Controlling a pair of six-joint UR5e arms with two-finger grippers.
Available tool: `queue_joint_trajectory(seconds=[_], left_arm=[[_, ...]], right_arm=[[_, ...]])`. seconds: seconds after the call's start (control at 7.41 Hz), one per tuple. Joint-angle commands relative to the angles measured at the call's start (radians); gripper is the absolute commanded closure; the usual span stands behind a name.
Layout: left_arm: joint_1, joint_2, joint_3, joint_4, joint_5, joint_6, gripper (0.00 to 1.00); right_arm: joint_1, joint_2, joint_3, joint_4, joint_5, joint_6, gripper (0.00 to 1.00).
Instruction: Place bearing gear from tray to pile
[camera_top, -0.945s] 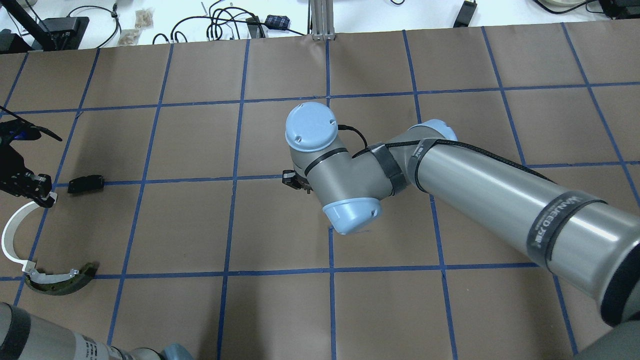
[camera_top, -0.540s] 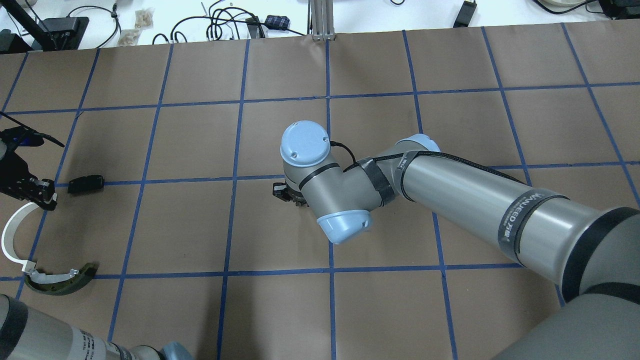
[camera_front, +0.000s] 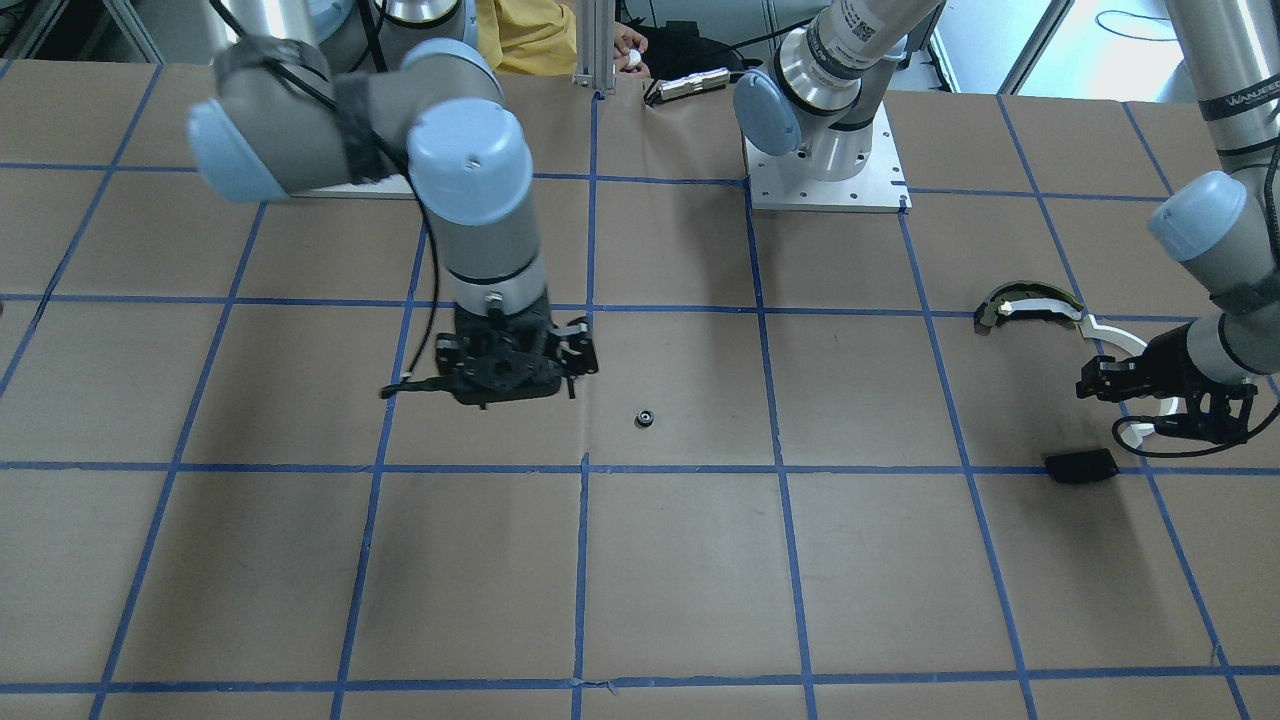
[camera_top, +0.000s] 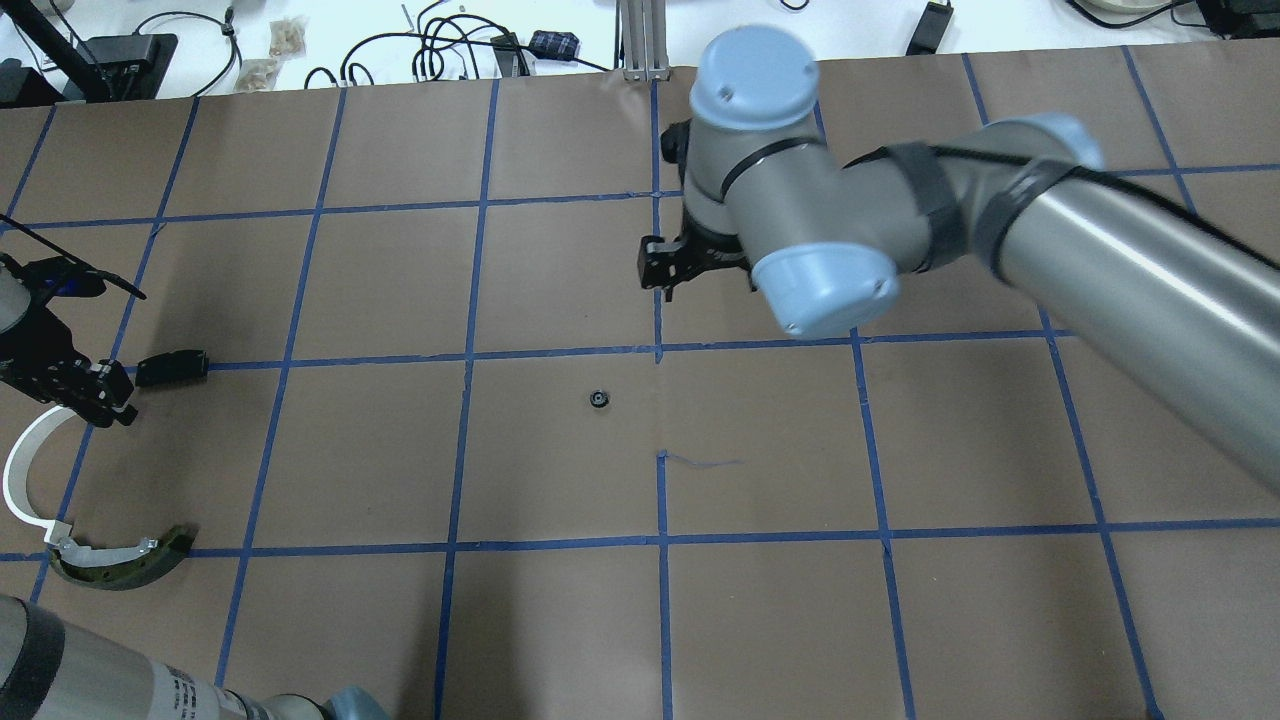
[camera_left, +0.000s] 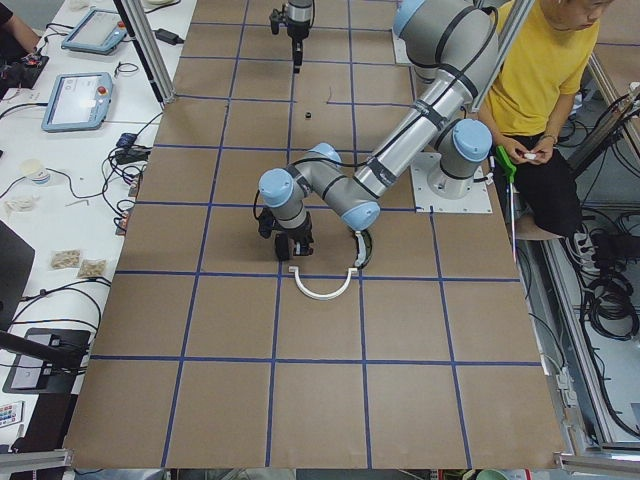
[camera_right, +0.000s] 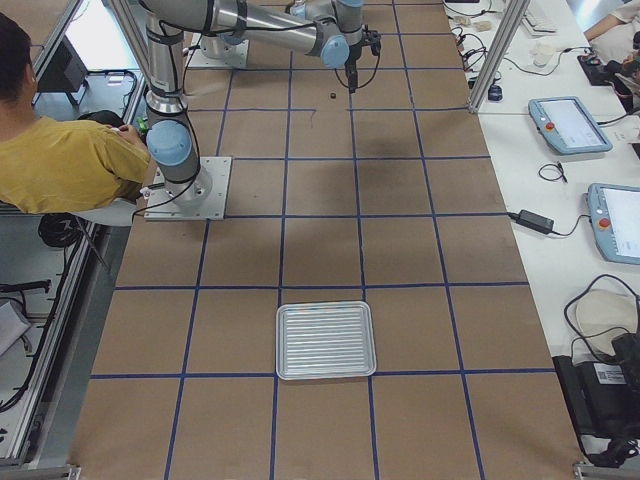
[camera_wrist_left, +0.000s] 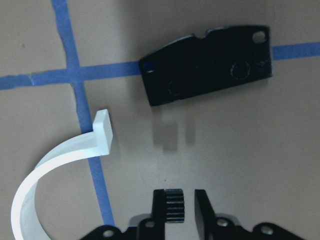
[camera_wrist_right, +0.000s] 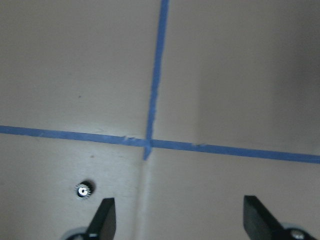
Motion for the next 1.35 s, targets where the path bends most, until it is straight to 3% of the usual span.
queue_joint_trajectory(seconds=[0.0, 0.27, 0.4, 0.54, 0.67, 0.81, 0.94, 1.21], left_arm=[[-0.02, 0.014, 0.001, -0.034, 0.029, -0.002, 0.0], [-0.025, 0.028, 0.004, -0.076, 0.02, -0.003, 0.0], [-0.023, 0.028, 0.004, -0.075, 0.014, -0.003, 0.0], [-0.023, 0.026, 0.009, -0.075, 0.02, 0.0, 0.18], [-0.024, 0.029, 0.01, -0.078, 0.021, -0.002, 0.15], [-0.04, 0.043, 0.013, -0.079, 0.014, -0.002, 0.0], [-0.125, 0.06, 0.018, -0.076, -0.023, -0.014, 0.0], [-0.408, 0.058, 0.07, -0.065, -0.125, -0.317, 0.0]], right_arm=[[-0.164, -0.165, -0.056, 0.293, -0.011, -0.213, 0.0], [-0.158, -0.284, -0.004, 0.286, -0.011, -0.216, 0.0], [-0.157, -0.275, 0.008, 0.251, -0.008, -0.202, 0.0], [-0.167, -0.258, -0.011, 0.234, -0.009, -0.217, 0.0], [-0.175, -0.25, -0.048, 0.238, -0.012, -0.218, 0.0], [-0.175, -0.202, -0.094, 0.244, -0.011, -0.219, 0.0], [-0.175, -0.169, -0.167, 0.264, -0.012, -0.221, 0.0], [-0.177, -0.144, -0.199, 0.322, -0.006, -0.222, 0.0]])
